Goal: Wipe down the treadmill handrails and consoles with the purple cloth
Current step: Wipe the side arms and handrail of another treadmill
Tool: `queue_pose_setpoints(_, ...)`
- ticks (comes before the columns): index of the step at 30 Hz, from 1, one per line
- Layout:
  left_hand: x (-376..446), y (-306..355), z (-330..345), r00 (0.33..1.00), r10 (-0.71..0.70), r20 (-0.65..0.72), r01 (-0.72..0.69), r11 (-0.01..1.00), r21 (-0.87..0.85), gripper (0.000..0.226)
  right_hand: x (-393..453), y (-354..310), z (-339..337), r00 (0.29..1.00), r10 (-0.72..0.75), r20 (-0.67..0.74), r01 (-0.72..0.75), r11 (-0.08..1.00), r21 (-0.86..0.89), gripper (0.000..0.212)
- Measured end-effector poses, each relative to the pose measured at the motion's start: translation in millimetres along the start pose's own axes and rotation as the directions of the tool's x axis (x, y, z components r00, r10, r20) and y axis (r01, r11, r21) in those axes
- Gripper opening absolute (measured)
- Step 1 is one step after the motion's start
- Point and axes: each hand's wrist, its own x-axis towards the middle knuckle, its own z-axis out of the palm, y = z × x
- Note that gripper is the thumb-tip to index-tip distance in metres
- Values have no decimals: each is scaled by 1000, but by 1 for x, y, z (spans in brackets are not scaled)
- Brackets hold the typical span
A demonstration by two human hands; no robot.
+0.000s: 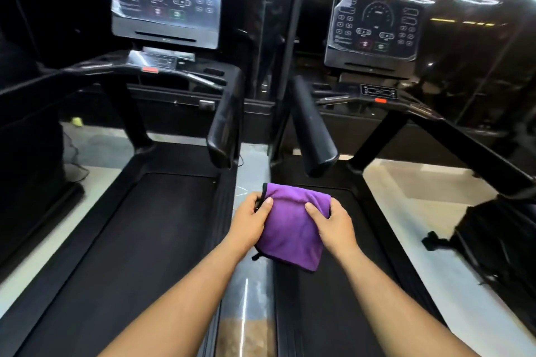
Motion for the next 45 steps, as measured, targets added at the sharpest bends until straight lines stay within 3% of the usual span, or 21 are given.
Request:
queue_pose_setpoints(5, 86, -10, 35, 995, -4, 95, 9, 999, -50, 13, 69, 5, -10, 997, 37, -75, -46, 992, -118, 32)
queue_pose_setpoints(9, 176, -9, 68, 993, -20, 120, 42, 982, -184, 14, 152, -6, -12, 986, 22, -165, -69, 956, -286, 39)
queue_pose_setpoints(13, 268, -6, 96, 981, -14, 192, 57, 974, -221, 22, 242, -37, -11, 931, -175, -319, 4, 881, -474, 33)
queue_pose_setpoints(15, 308, -19, 109, 975, -62, 212, 100, 979, -177, 18, 279, -41, 8, 874, -327, -359, 12, 753, -658, 45)
queue_pose_setpoints(16, 327, -33, 116, 967, -97, 236, 133, 981, -144, 16, 293, -37, 22, 879, -355, -318, -3, 664, -748, 56)
queue_pose_setpoints(18, 351, -58, 123, 942, -147, 301, 166, 985, -39, 15, 296, -23, 51, 975, -192, -111, -9, 466, -885, 74)
queue_pose_setpoints(20, 378, -82, 127, 918, -142, 370, 128, 990, 62, 19, 296, 8, 70, 997, 39, 67, 56, 234, -971, 84)
queue_pose_setpoints(23, 415, -103, 121, 925, -86, 371, 40, 991, 131, 43, 304, 18, 75, 993, 64, 95, 87, 108, -990, 88)
queue_pose_setpoints(25, 442, -108, 119, 913, 14, 407, -117, 966, 230, 52, 327, 13, 82, 990, 104, 100, 94, 62, -994, 87)
queue_pose_setpoints(29, 474, -99, 118, 842, 143, 521, -362, 865, 348, 59, 357, -1, 90, 973, 174, 149, 147, 23, -989, 83)
queue_pose_setpoints(33, 477, -94, 119, 734, 179, 655, -556, 711, 430, 61, 302, 2, 68, 939, 233, 254, 269, -34, -962, 86)
queue_pose_setpoints(37, 479, -95, 123, 654, 186, 733, -665, 604, 440, 65, 290, 4, 61, 949, 228, 217, 232, -40, -972, 77)
queue_pose_setpoints(39, 493, -95, 114, 642, 181, 745, -703, 528, 477, 68, 312, 5, 82, 928, 250, 276, 309, -103, -946, 69)
queue_pose_setpoints(42, 514, -96, 97, 633, 132, 763, -719, 465, 516, 72, 335, 10, 123, 822, 399, 407, 534, -290, -794, 63)
queue_pose_setpoints(45, 519, -98, 93, 639, 96, 763, -704, 472, 530, 76, 340, 12, 128, 751, 462, 471, 647, -377, -662, 62)
